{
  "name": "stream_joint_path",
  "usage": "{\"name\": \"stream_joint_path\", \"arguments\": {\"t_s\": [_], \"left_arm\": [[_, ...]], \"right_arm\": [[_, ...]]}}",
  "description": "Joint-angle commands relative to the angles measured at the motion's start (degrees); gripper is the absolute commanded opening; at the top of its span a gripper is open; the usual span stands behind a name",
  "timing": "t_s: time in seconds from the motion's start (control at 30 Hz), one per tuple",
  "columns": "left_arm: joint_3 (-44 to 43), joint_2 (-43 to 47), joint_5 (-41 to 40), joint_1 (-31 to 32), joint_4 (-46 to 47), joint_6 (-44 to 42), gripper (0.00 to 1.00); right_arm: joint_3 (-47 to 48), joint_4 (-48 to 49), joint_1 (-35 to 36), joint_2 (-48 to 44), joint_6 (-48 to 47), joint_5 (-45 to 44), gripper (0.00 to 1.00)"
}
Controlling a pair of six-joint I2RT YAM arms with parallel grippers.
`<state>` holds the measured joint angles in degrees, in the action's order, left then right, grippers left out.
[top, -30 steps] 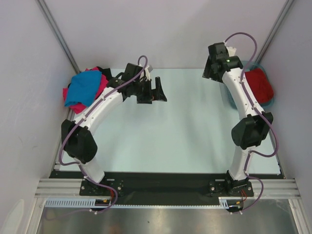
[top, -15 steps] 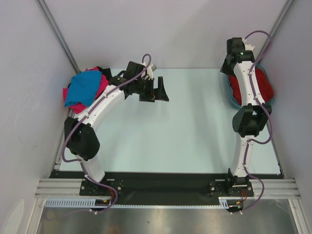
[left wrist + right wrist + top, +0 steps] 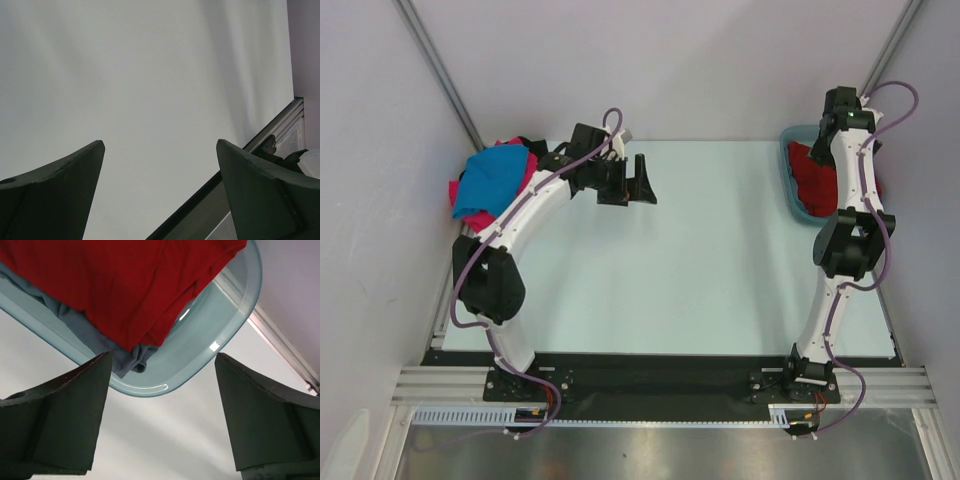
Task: Fold and stack the t-shirts
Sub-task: Grab the tshirt from the pile
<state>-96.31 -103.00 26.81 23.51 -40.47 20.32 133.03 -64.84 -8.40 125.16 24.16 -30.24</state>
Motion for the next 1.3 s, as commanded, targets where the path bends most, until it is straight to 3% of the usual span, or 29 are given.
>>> {"name": "stream_joint_path", "arguments": {"t_s": [0.0,0.6,0.9,0.93,1.27], "left_arm": [[-0.37,0.0,1.93,-0.57,0.57,-2.3,1.0],[-3.35,-2.82,2.81,-1.89,-0.84,-2.74,1.0],[-2.39,-2.73,2.2,-1.89,-1.37,-2.65,1.0],[-2.3,-2.64,2.02,-1.97,-1.8,-3.0,1.0],[-1.95,-2.12,1.32,-1.97,-2.42,-3.09,1.0]], "right_arm": [[-0.67,-0.37,-0.29,1.3,2.73,2.72,0.88],[-6.73,4.54,-1.26,6.23,7.65,15.21,0.84],[-7.17,5.51,-1.35,7.9,7.04,14.77,0.75],[-8.13,5.95,-1.44,8.08,6.95,13.81,0.7],[-15.42,15.95,-0.91,6.5,4.05,6.96,0.7]]}}
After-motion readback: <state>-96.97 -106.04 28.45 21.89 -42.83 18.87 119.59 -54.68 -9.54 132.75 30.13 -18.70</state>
